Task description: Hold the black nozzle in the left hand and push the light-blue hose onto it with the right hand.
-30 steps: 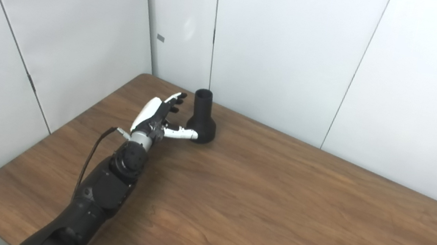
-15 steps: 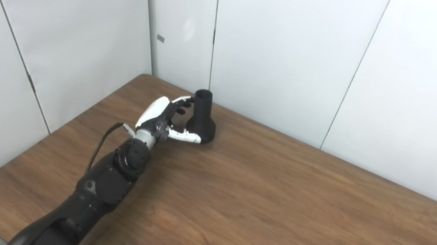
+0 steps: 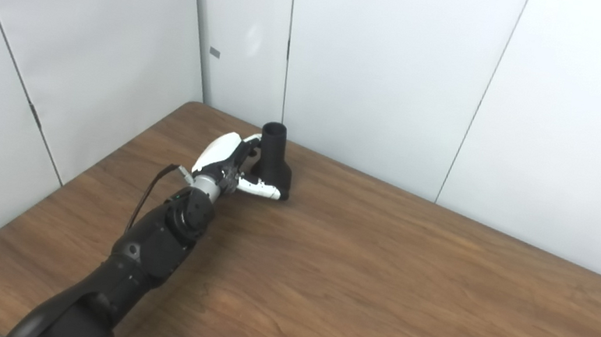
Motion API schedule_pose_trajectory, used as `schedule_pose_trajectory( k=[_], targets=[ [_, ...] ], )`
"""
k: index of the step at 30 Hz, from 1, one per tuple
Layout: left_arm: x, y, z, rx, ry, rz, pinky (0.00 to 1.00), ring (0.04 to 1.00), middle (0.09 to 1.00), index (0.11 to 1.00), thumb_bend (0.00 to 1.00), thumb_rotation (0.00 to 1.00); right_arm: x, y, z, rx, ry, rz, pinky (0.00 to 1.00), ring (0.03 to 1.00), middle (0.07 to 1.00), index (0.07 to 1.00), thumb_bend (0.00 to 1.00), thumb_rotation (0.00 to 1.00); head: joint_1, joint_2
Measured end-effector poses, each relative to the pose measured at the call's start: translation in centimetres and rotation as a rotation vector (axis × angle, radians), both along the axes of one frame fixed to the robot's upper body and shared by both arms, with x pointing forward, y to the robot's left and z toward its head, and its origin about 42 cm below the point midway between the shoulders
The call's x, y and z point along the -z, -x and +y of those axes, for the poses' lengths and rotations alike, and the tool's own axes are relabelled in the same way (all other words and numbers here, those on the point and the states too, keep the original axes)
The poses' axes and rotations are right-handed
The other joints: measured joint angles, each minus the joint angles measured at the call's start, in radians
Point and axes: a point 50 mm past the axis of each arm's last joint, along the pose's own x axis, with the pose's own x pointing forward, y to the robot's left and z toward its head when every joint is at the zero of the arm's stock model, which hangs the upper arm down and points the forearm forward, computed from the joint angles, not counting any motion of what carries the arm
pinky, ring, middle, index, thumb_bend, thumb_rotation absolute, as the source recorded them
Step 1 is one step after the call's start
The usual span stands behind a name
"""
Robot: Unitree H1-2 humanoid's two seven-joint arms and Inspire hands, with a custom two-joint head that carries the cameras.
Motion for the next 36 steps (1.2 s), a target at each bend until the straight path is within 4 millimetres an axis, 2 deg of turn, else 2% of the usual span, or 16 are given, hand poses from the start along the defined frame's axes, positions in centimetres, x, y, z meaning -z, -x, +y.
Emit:
schedule_pose_trajectory(
  k=[5,8,12,16,18,22,24,27,30,34,36],
  targets=[
    [0.3,-0.4,-0.4,0.004,-0.042,0.012,0.6,0.73,0.876,0.881,1.0,0.26,0.0,0.0,0.0,-0.001,0.001,0.0,0.52,0.64,0.674,0.632,0.29,0.52,-0.005,0.002],
    [0.3,-0.4,-0.6,0.004,-0.074,0.007,0.58,0.717,0.882,0.891,1.0,0.26,0.0,0.0,0.0,-0.001,0.002,0.0,0.52,0.636,0.673,0.633,0.27,0.51,-0.005,0.002],
    [0.4,-0.5,-0.7,0.006,-0.091,0.01,0.6,0.737,0.887,0.897,1.0,0.26,0.0,0.0,0.0,0.0,0.003,0.0,0.52,0.639,0.677,0.636,0.27,0.5,-0.005,0.002],
    [0.3,-0.6,-0.8,0.01,-0.116,0.009,0.48,0.634,0.893,0.894,1.0,0.25,-0.1,0.0,0.0,0.0,0.002,0.001,0.51,0.637,0.675,0.634,0.27,0.49,-0.008,0.003],
    [0.2,-0.7,-0.9,0.017,-0.144,0.007,0.45,0.616,0.89,0.891,1.0,0.25,-0.1,0.0,0.1,0.001,0.001,0.002,0.52,0.639,0.676,0.635,0.26,0.48,-0.008,0.003],
    [0.3,-0.5,-0.9,0.012,-0.156,-0.012,0.34,0.48,0.866,0.862,1.0,0.19,-0.1,0.0,0.1,0.001,0.0,0.002,0.52,0.635,0.674,0.633,0.25,0.48,-0.008,0.003],
    [0.6,-0.2,-0.9,0.01,-0.153,-0.023,0.46,0.635,0.855,0.848,1.0,0.17,-0.1,0.0,0.1,0.001,0.001,0.003,0.52,0.635,0.673,0.633,0.24,0.47,-0.009,0.003],
    [0.9,0.1,-0.8,0.016,-0.143,-0.032,0.58,0.75,0.863,0.843,1.0,0.14,-0.1,0.0,0.1,0.001,0.001,0.005,0.52,0.634,0.674,0.632,0.25,0.46,-0.009,0.006],
    [1.0,0.4,-0.9,0.022,-0.139,-0.039,0.59,0.748,0.87,0.856,1.0,0.12,-0.1,0.0,0.1,0.001,-0.002,0.005,0.53,0.643,0.681,0.638,0.25,0.47,-0.011,0.009],
    [1.1,0.4,-0.9,0.023,-0.138,-0.036,0.68,0.787,0.841,0.861,1.0,0.14,-0.1,0.1,0.1,0.001,-0.003,0.005,0.52,0.642,0.682,0.642,0.25,0.47,-0.012,0.009],
    [1.2,0.4,-0.9,0.024,-0.139,-0.034,0.68,0.789,0.845,0.863,1.0,0.14,-0.2,0.1,0.1,0.001,0.0,0.008,0.52,0.64,0.681,0.642,0.26,0.49,-0.012,0.009]
  ],
)
